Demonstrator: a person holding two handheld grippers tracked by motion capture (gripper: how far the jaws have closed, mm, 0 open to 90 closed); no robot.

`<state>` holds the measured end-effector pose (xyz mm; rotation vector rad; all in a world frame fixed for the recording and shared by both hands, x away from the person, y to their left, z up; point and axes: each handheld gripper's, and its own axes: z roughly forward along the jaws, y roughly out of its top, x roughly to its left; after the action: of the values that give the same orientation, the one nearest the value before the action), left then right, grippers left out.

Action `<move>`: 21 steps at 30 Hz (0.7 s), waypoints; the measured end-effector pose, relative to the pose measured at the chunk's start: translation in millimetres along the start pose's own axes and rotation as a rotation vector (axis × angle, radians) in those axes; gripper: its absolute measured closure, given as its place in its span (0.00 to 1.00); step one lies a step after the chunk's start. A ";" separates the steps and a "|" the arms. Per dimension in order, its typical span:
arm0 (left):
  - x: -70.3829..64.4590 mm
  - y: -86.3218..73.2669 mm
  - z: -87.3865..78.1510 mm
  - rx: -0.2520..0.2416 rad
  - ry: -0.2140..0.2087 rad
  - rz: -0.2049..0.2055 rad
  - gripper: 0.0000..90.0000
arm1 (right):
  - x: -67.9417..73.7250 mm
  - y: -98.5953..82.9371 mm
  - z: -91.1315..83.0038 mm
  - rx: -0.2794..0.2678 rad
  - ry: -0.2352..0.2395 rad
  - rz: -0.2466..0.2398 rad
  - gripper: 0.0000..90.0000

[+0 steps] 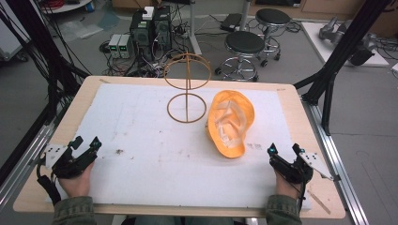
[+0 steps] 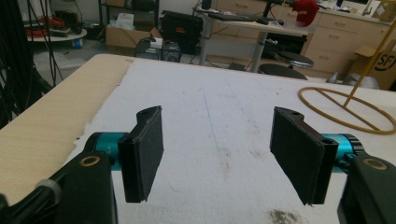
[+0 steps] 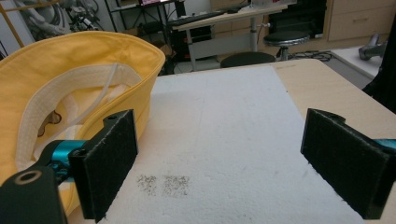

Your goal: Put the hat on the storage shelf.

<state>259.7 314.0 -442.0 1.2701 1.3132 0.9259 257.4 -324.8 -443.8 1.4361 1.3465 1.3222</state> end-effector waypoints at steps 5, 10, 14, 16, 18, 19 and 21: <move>-0.4 0.0 0.7 0.004 0.000 0.003 0.39 | 0.1 -0.3 0.2 0.018 0.001 0.005 0.11; -1.2 0.2 1.5 -0.002 0.005 0.006 0.39 | -1.4 -0.4 -0.3 0.017 0.003 0.032 0.11; 0.2 0.4 0.5 -0.006 0.015 0.000 0.39 | -2.1 -0.6 0.2 0.020 0.002 0.035 0.11; 0.6 0.4 0.6 -0.006 0.017 -0.004 0.39 | -2.0 -0.6 0.1 0.021 0.003 0.034 0.11; 0.9 0.3 0.7 -0.003 0.020 -0.005 0.39 | -1.9 -0.5 -0.1 0.022 0.001 0.032 0.11; 0.9 0.2 0.9 -0.003 0.021 -0.006 0.39 | -2.1 -0.5 -0.2 0.022 0.002 0.032 0.11; 1.0 0.2 0.9 -0.003 0.021 -0.006 0.39 | -2.2 -0.5 -0.1 0.024 0.001 0.032 0.11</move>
<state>260.7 314.9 -442.1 1.2567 1.3312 0.9386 257.4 -326.8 -444.7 1.4787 1.3490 1.3316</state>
